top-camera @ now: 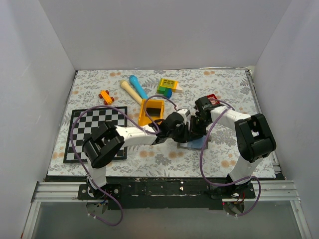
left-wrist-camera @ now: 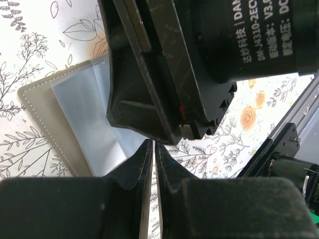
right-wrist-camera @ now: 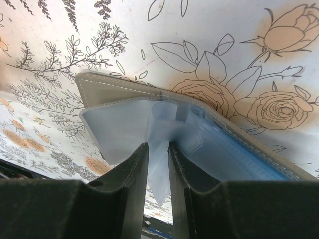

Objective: Put the credit cards into the card holder
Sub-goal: Open the card holder at the center of the board.

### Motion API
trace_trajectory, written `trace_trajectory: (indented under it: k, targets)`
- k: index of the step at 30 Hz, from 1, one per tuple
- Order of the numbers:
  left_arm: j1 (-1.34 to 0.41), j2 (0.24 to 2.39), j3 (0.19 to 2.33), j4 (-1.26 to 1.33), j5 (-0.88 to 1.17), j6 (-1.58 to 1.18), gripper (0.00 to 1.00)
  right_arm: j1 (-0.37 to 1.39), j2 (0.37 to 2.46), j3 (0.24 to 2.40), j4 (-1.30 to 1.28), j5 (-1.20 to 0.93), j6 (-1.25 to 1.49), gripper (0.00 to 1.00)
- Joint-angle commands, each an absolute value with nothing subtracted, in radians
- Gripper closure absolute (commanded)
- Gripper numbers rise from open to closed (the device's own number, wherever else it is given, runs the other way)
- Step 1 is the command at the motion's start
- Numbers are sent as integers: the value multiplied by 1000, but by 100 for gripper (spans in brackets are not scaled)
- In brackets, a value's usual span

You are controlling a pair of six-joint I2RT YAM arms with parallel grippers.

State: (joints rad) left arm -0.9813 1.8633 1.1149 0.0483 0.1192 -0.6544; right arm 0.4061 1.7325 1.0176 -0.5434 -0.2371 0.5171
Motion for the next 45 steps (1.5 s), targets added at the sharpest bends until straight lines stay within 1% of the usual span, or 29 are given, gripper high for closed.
trace_trajectory:
  k: [1,8,16,24,33,34,35,36,37,45]
  targets:
    - [-988,1905,1161,61,120,-637,94,413,1773,1022,-492,-227,515,68]
    - [-989,1953,1161,77,118,-652,96,413,1773,1025,-500,-226,511,68]
    - [-988,1985,1157,80,106,-652,96,413,1763,1025,-508,-229,506,68]
    - [-988,2016,1149,72,118,-664,97,413,1651,1012,-541,-160,514,68]
    - [-989,2023,1149,66,114,-664,97,410,1542,937,-554,-49,566,68]
    - [-988,2025,1149,64,114,-664,97,408,1542,934,-560,-40,571,69]
    - [-988,2026,1149,64,112,-664,97,407,1543,931,-564,-28,575,72]
    - [-988,2025,1149,63,112,-664,97,405,1546,933,-569,-15,580,84]
    - [-988,2023,1150,60,110,-663,97,403,1552,934,-578,-5,583,98]
    - [-982,1996,1150,26,74,-660,97,400,1585,937,-627,92,615,99]
